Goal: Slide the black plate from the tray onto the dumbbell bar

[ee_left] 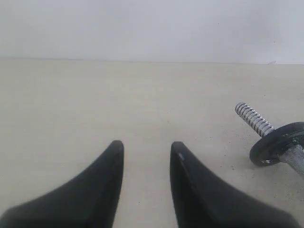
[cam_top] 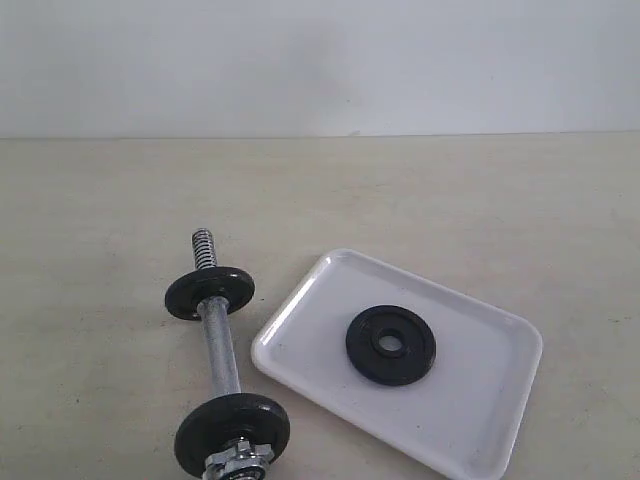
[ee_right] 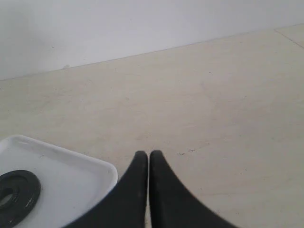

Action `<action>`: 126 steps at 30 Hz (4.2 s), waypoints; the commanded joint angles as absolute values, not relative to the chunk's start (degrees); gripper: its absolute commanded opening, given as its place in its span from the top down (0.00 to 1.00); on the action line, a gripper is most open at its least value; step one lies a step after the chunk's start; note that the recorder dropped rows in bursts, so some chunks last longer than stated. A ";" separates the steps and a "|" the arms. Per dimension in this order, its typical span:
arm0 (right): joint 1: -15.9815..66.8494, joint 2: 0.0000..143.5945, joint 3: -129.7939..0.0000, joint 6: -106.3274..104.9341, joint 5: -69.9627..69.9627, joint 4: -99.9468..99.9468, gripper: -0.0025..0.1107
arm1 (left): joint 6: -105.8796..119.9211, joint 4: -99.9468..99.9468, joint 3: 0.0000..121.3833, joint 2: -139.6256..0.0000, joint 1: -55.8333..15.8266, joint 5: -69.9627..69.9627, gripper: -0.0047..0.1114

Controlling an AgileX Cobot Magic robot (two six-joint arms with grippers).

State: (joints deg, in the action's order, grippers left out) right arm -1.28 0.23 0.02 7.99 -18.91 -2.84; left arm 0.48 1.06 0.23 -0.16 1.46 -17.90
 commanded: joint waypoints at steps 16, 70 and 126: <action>-1.57 0.00 0.00 7.77 -18.51 -2.72 0.98 | 0.00 1.01 0.00 0.00 1.68 -17.63 0.69; -1.57 0.00 -14.24 77.63 60.32 11.00 0.98 | -40.33 -4.07 23.04 0.00 1.68 69.96 0.69; -1.12 26.72 -48.48 119.96 44.45 99.95 0.98 | -120.36 -99.95 45.60 -20.92 1.68 23.68 0.92</action>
